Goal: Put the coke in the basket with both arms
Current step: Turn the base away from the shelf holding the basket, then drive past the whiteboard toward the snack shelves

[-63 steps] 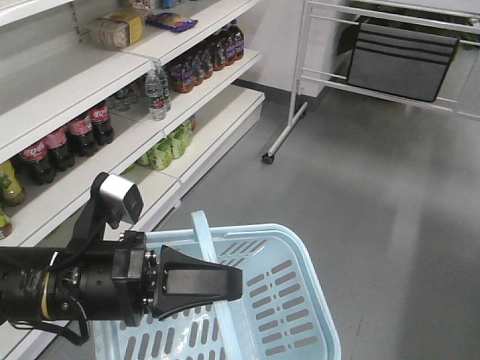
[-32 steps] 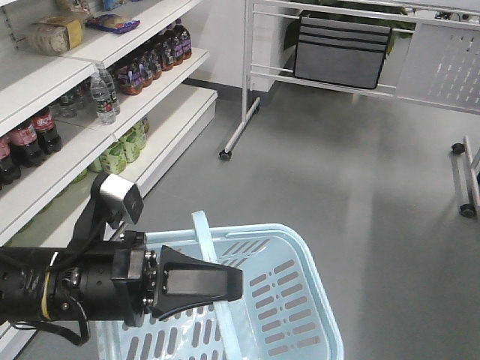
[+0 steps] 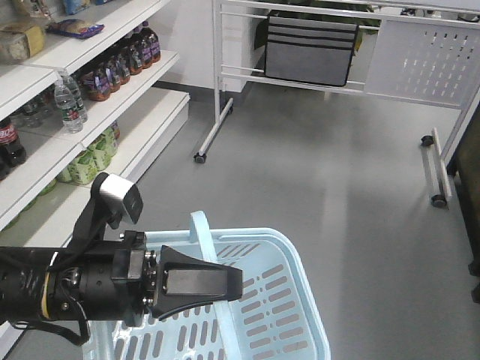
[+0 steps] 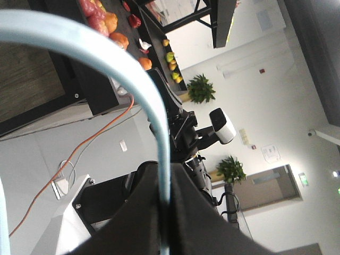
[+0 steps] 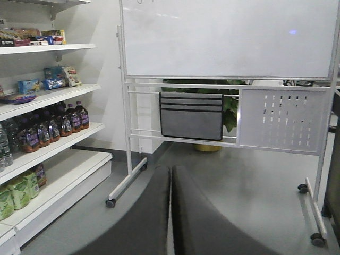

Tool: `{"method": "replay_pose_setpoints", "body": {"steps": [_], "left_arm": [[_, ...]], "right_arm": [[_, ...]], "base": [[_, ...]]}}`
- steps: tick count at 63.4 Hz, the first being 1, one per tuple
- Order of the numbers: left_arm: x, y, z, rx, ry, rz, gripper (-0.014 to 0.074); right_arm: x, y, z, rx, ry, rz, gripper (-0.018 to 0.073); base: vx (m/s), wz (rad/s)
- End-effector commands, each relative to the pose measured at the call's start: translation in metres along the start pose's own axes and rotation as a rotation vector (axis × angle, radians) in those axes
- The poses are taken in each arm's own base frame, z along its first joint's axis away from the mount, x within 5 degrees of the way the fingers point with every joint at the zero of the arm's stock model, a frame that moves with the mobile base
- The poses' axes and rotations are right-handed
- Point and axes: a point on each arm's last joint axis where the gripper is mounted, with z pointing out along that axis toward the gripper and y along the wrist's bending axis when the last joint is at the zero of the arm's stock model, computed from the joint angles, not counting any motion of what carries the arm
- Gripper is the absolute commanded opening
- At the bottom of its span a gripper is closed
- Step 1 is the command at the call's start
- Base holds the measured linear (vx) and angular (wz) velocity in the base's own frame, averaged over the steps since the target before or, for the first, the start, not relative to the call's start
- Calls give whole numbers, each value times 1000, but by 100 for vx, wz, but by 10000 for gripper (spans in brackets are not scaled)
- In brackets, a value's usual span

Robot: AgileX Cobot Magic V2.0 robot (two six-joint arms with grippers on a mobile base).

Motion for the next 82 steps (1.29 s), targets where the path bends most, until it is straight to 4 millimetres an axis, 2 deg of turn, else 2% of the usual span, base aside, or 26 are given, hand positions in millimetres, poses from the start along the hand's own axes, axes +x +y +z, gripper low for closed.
{"method": "replay_pose_setpoints", "body": {"steps": [1,82], "left_arm": [[3,-34,-3,250,52,27,-7],[3,-34,-3,250,52,27,-7]], "right_arm": [[-3,0,-1,-5,-77,-12,-5],[-3,0,-1,-5,-77,-12,-5]], "base": [[6,-23],[11,-20]]}}
